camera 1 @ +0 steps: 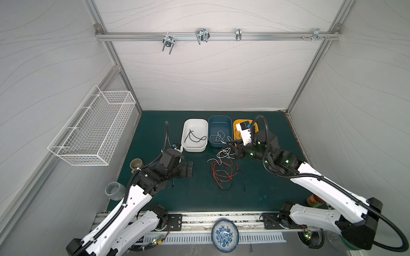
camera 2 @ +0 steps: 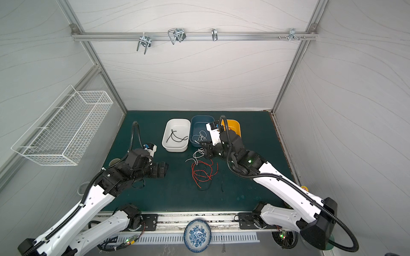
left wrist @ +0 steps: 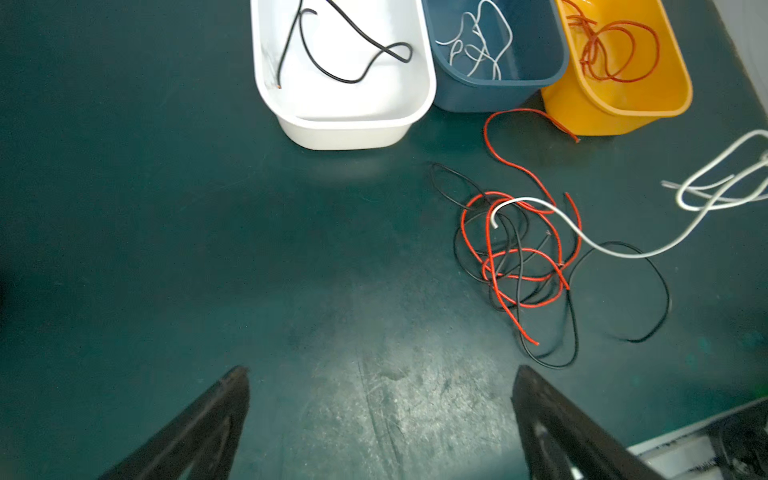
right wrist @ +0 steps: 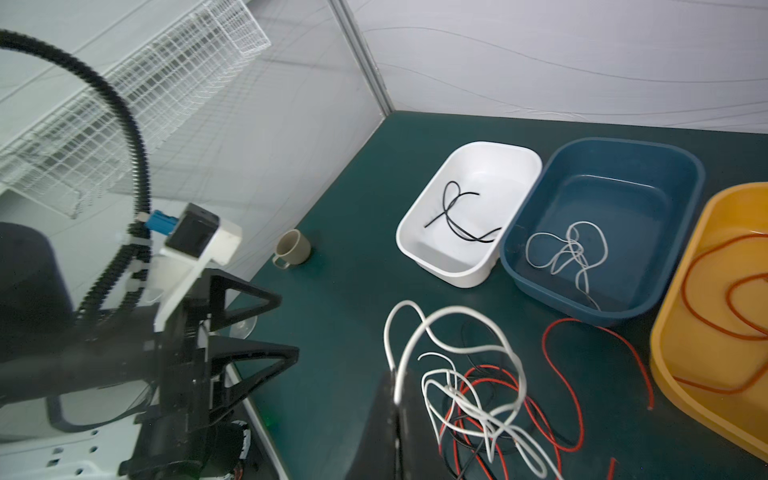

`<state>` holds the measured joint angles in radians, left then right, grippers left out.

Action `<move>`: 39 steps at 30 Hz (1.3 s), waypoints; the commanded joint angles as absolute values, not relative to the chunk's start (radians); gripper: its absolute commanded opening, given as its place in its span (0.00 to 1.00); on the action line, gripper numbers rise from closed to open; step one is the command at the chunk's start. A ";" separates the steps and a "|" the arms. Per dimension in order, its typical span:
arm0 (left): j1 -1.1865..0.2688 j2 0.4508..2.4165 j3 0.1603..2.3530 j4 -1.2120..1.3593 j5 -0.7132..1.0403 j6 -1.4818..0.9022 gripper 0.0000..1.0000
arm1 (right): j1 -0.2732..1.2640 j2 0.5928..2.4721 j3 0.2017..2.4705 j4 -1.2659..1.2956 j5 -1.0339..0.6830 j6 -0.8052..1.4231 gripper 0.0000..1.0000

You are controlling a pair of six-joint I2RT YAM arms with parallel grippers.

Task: Untangle the cables
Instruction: 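Lift the white wire high out of the pile with the right gripper, then grasp the hanging white wire with the left gripper below the right gripper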

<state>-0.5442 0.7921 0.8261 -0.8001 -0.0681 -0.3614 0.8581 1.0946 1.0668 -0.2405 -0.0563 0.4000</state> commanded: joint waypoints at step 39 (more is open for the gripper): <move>-0.693 1.055 0.779 -0.282 0.357 -0.635 0.85 | 0.918 1.044 1.078 -0.135 -0.257 0.486 0.00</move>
